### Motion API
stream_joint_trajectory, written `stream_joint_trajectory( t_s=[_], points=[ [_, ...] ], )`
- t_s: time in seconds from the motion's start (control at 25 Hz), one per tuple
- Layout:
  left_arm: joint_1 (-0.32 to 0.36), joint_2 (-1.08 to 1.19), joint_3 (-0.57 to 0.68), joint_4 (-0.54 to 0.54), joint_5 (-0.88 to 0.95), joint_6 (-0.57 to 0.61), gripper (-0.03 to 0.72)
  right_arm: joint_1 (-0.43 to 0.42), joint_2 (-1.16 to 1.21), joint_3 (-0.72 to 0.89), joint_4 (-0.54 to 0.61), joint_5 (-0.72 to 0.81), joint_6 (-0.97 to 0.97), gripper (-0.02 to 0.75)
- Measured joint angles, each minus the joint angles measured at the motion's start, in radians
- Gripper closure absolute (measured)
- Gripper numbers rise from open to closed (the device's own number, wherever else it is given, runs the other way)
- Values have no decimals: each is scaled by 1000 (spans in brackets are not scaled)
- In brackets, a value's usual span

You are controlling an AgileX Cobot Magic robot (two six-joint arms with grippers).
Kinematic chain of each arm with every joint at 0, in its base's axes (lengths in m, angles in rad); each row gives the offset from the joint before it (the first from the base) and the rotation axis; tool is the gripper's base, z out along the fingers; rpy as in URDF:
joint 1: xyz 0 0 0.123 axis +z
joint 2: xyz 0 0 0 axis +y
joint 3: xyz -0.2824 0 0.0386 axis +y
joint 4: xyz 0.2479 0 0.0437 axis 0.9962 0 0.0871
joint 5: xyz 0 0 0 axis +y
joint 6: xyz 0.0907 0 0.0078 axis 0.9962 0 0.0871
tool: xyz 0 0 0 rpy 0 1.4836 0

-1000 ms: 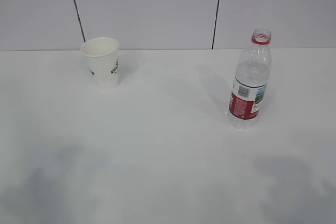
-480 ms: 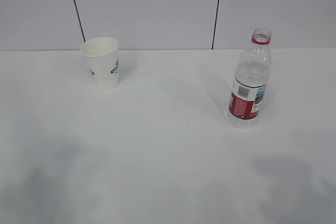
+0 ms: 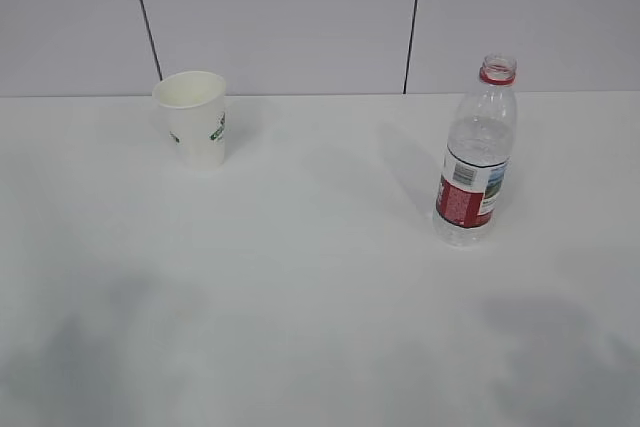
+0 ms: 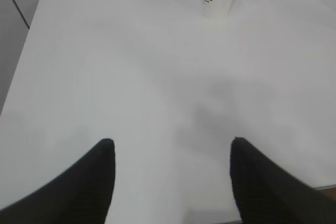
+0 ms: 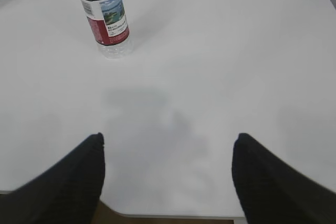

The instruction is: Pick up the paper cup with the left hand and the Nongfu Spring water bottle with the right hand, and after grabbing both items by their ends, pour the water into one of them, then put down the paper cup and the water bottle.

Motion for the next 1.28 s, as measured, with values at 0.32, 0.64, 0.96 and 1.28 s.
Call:
stream_joint_trajectory(
  t_s=[0.32, 0.64, 0.96, 1.28],
  points=[
    [0, 0, 0, 1, 0, 0, 182, 0, 0, 0, 0, 0, 0, 172],
    [0, 0, 0, 1, -4, 0, 184, 0, 0, 0, 13, -2, 0, 172],
    [0, 23, -26, 1, -36, 0, 232, 0, 0, -5, 93, -4, 0, 172],
    [0, 171, -45, 2, -96, 0, 239, 0, 13, -94, 99, -4, 0, 172]
  ],
)
